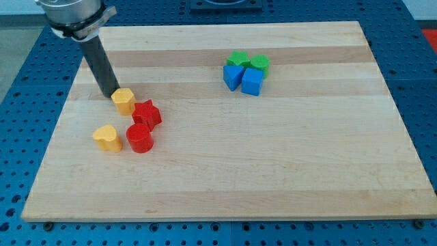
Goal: Push the hexagon left to the red star
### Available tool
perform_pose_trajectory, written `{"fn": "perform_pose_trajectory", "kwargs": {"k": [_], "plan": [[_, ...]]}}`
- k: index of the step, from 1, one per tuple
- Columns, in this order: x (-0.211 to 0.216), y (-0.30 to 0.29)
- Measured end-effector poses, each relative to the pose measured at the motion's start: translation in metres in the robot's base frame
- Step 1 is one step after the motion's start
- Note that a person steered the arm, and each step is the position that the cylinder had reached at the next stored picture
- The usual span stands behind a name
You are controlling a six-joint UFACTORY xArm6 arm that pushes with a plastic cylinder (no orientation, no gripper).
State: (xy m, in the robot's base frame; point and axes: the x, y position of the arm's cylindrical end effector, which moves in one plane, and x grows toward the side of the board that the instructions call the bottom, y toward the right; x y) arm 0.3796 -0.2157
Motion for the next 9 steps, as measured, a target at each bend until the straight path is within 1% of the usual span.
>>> {"fn": "perform_pose_trajectory", "kwargs": {"k": [1, 2, 3, 4, 7, 9], "plan": [[-0.028, 0.01], [-0.016, 0.019], [0.018, 0.015], [0.03, 0.015], [0.038, 0.015], [0.016, 0.021]]}}
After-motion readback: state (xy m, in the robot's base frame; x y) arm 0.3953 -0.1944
